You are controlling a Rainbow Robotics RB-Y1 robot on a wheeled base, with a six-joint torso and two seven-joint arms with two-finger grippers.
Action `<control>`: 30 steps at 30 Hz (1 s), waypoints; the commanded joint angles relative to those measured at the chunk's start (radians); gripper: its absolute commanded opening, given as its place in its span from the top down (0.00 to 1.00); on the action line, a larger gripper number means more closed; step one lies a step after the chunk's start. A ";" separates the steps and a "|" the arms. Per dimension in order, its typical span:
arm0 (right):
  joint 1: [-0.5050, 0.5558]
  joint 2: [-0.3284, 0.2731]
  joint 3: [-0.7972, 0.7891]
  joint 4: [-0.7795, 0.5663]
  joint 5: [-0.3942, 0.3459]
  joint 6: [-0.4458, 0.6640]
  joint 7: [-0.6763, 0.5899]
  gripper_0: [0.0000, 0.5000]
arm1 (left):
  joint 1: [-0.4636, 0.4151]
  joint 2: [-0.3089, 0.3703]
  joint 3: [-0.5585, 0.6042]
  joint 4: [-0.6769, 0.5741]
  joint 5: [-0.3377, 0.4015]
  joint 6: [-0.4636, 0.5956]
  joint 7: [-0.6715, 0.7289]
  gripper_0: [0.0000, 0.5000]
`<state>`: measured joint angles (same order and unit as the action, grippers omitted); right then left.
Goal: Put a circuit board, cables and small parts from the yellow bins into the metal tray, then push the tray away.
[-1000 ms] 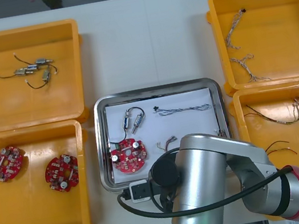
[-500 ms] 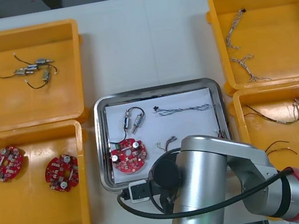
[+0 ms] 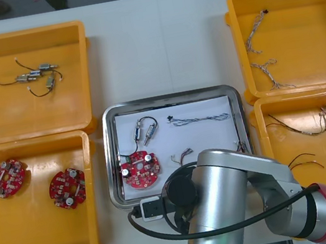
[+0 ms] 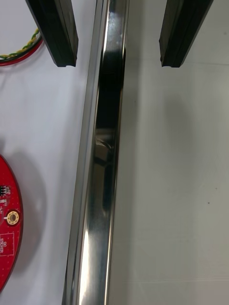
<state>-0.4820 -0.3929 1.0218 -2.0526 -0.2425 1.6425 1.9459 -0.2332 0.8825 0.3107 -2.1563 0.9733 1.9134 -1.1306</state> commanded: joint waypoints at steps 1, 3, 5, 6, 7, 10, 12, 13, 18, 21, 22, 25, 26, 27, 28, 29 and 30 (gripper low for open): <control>0.014 0.008 0.021 0.025 0.017 -0.047 -0.005 0.00 | 0.014 0.036 0.024 -0.027 0.007 0.006 -0.060 0.00; 0.014 0.008 0.021 0.032 0.020 -0.058 -0.005 0.00 | 0.014 0.036 0.024 -0.027 0.007 0.006 -0.060 0.00; 0.014 0.008 0.024 0.034 0.023 -0.058 -0.005 0.00 | 0.014 0.036 0.024 -0.027 0.007 0.006 -0.060 0.00; 0.014 0.008 0.023 0.032 0.022 -0.058 -0.005 0.00 | 0.014 0.036 0.024 -0.027 0.007 0.006 -0.060 0.00; 0.014 0.008 0.024 0.032 0.023 -0.056 -0.005 0.00 | 0.014 0.036 0.024 -0.027 0.007 0.006 -0.060 0.00; 0.013 0.005 0.023 0.020 0.023 -0.047 -0.005 0.00 | 0.014 0.036 0.024 -0.027 0.007 0.006 -0.060 0.00; 0.013 0.005 0.023 0.005 0.025 -0.023 -0.005 0.00 | 0.014 0.036 0.024 -0.027 0.007 0.006 -0.060 0.00; 0.013 0.005 0.024 0.002 0.025 -0.015 -0.005 0.00 | 0.014 0.036 0.024 -0.027 0.007 0.006 -0.060 0.00; 0.011 0.003 0.023 -0.017 0.032 0.013 -0.005 0.07 | 0.014 0.036 0.024 -0.027 0.007 0.006 -0.060 0.00; 0.011 0.003 0.023 -0.017 0.032 0.011 -0.005 0.26 | 0.014 0.036 0.024 -0.027 0.007 0.006 -0.060 0.00; 0.011 0.003 0.024 -0.017 0.032 0.011 -0.005 0.27 | 0.014 0.036 0.024 -0.027 0.007 0.006 -0.060 0.00; 0.011 0.005 0.024 -0.017 0.032 0.011 -0.005 0.37 | 0.014 0.036 0.024 -0.027 0.007 0.006 -0.060 0.00; 0.011 0.005 0.023 -0.017 0.032 0.011 -0.005 0.43 | 0.014 0.036 0.024 -0.027 0.007 0.006 -0.060 0.00; 0.011 0.005 0.024 -0.017 0.032 0.010 -0.005 0.48 | 0.014 0.036 0.024 -0.027 0.007 0.006 -0.060 0.00; 0.011 0.005 0.024 -0.017 0.032 0.010 -0.005 0.49 | 0.014 0.036 0.024 -0.027 0.007 0.006 -0.060 0.00; 0.011 0.005 0.024 -0.017 0.031 0.010 -0.005 0.60 | 0.014 0.036 0.024 -0.027 0.007 0.006 -0.060 0.00; 0.011 0.005 0.024 -0.017 0.032 0.010 -0.005 0.70 | 0.014 0.036 0.024 -0.027 0.007 0.006 -0.060 0.00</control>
<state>-0.4816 -0.3930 1.0268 -2.0284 -0.2172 1.6484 1.9459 -0.2332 0.8825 0.3107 -2.1563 0.9733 1.9134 -1.1306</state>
